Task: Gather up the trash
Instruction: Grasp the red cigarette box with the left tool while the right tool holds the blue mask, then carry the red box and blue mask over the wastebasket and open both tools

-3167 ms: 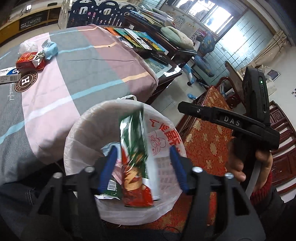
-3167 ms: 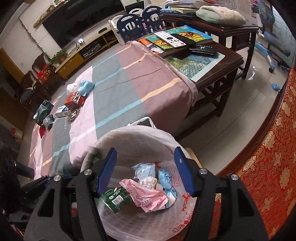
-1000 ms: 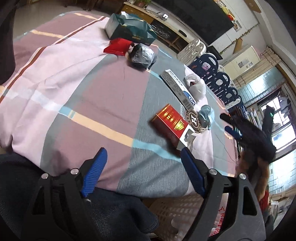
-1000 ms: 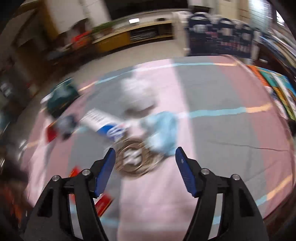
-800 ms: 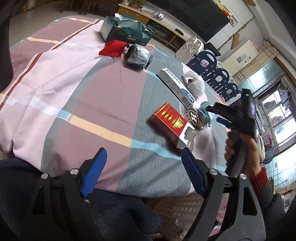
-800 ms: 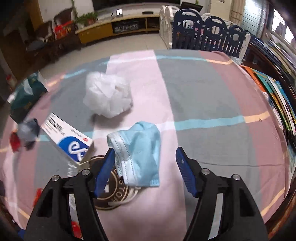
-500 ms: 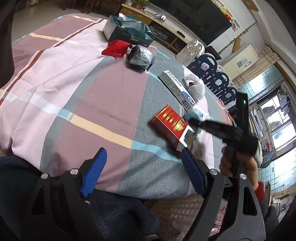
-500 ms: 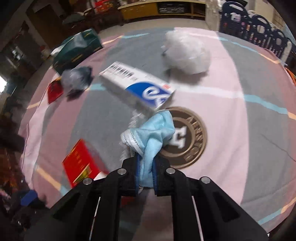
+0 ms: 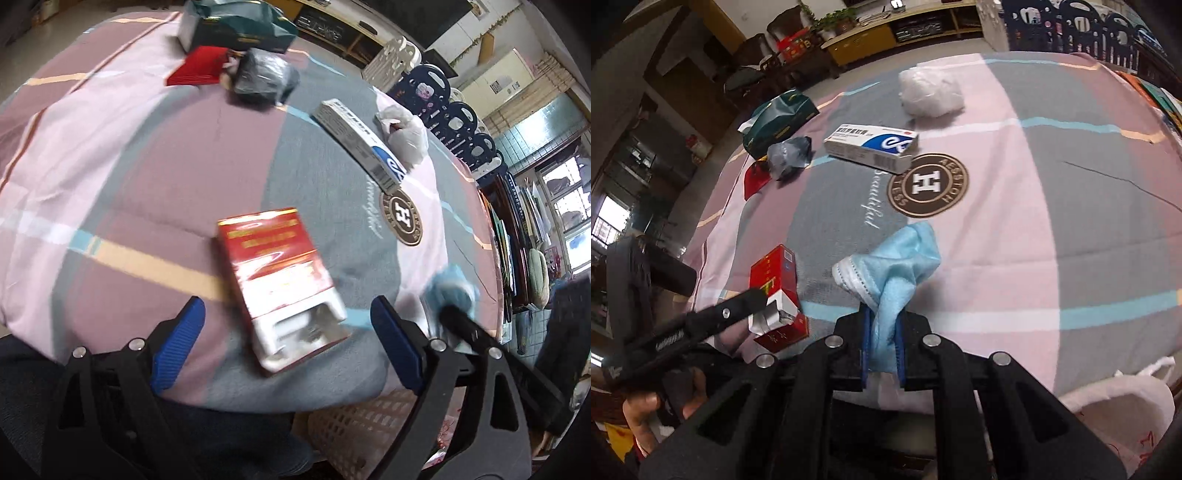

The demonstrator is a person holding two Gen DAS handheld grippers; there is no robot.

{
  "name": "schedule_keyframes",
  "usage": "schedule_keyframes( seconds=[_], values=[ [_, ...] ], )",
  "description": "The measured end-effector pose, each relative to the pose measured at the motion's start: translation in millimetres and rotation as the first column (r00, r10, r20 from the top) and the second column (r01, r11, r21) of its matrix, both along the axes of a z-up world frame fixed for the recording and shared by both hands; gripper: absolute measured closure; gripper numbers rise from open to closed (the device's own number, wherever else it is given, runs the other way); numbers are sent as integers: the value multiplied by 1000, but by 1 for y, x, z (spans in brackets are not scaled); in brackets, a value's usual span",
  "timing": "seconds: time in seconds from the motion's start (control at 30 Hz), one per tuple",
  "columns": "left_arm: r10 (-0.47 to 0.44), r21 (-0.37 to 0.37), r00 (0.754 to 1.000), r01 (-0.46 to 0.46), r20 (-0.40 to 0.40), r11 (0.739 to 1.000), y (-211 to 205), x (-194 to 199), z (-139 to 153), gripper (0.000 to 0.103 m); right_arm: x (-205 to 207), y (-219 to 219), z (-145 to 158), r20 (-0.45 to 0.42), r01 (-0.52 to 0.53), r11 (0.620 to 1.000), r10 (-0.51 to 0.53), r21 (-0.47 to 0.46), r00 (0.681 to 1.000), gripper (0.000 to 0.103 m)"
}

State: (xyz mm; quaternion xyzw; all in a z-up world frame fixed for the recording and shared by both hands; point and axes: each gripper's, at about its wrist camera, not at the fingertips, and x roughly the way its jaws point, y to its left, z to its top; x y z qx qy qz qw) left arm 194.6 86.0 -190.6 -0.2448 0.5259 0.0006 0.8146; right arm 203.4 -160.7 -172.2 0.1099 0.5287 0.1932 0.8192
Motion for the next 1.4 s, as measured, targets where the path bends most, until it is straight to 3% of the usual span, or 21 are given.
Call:
schedule_keyframes(
  seconds=[0.2,0.3,0.4,0.6,0.8,0.87,1.07,1.23,1.4],
  values=[
    [-7,82,999,10,-31,997,-23,13,-17,14,-33,-14,10,48,16,997,-12,-71,999,91],
    [-3,171,1000,8,-29,985,-30,13,-18,30,-40,-14,13,66,16,996,-11,-85,998,91],
    [-22,221,999,28,-29,975,-36,12,-18,36,-41,-10,8,48,27,998,-25,-55,999,91],
    [7,138,999,-13,39,990,-22,4,-10,41,-44,6,11,39,25,999,-24,-47,999,91],
    [26,39,965,-37,261,999,-13,-23,22,42,-53,2,34,97,53,995,-45,-87,994,91],
    [4,15,956,-9,294,1000,-14,-34,33,42,-57,-5,44,123,73,993,-61,-96,990,91],
    [-89,110,944,56,319,992,-48,-56,65,42,-80,-41,70,175,146,978,-119,-152,977,91],
    [-204,207,908,134,366,969,-86,-81,99,41,-101,-73,76,183,188,963,-153,-192,971,91],
    [-298,231,884,226,360,947,-124,-99,112,41,-123,-104,74,178,226,946,-187,-232,966,91]
  ],
)
